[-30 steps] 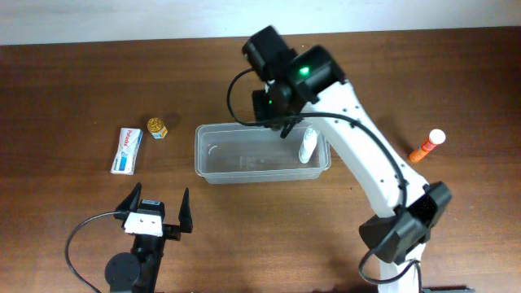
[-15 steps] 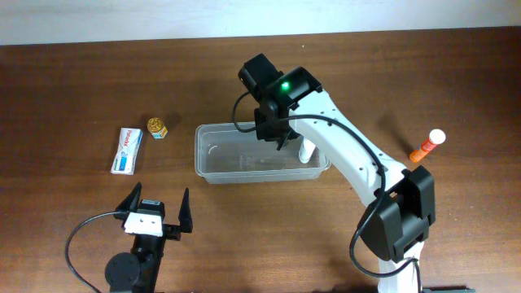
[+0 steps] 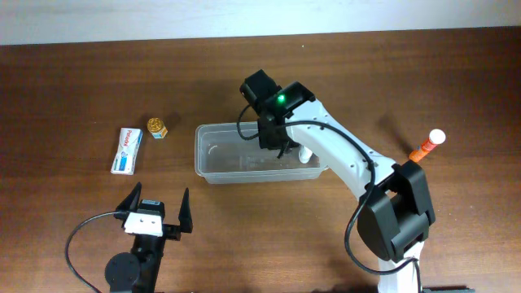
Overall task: Pack container
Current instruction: 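Carry the brown bottle into the container beside the white bottle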
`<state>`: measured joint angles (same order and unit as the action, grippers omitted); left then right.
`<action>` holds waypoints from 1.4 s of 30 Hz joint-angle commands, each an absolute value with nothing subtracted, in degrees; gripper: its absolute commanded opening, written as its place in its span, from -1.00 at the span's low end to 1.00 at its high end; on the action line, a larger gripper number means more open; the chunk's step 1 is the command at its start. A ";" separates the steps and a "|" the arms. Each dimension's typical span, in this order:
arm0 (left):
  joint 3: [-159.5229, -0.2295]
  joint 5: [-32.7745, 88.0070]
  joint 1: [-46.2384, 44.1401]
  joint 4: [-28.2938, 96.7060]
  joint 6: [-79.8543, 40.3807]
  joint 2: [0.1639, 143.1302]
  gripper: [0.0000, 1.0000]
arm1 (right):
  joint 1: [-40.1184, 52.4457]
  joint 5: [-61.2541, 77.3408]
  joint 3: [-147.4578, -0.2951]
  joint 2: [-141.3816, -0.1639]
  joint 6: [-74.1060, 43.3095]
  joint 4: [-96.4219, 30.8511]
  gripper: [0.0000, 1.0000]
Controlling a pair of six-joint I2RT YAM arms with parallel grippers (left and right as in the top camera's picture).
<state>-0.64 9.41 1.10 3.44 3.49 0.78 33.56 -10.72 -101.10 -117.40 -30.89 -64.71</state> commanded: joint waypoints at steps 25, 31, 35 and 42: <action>-0.51 9.21 1.30 3.73 4.19 0.34 0.99 | 31.31 -12.01 -96.53 -117.75 -33.15 -60.64 -0.47; -0.51 9.21 1.30 3.73 4.19 0.34 0.99 | 31.31 -11.84 -96.53 -117.86 -33.80 -59.99 -0.47; -0.51 9.21 1.30 3.73 4.19 0.34 0.99 | 31.31 -11.81 -96.53 -117.97 -33.80 -59.51 -0.47; -0.51 9.21 1.28 3.70 4.19 0.34 0.99 | 31.27 -11.38 -96.53 -119.17 -33.78 -59.22 -0.47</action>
